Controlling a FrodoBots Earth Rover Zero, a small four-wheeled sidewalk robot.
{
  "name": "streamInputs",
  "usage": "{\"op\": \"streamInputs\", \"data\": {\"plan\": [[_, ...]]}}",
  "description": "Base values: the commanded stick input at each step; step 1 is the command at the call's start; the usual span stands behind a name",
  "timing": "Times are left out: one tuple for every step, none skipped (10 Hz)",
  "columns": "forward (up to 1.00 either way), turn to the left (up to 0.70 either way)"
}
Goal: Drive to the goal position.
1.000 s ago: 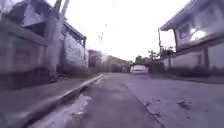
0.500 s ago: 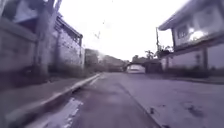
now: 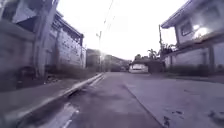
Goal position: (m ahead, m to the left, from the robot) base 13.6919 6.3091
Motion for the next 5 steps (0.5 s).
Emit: {"op": "streamInputs", "data": {"plan": [[0.7, -0.35], [0.7, -0.35], [0.7, -0.29], [0.7, -0.12], [0.7, 0.0]]}}
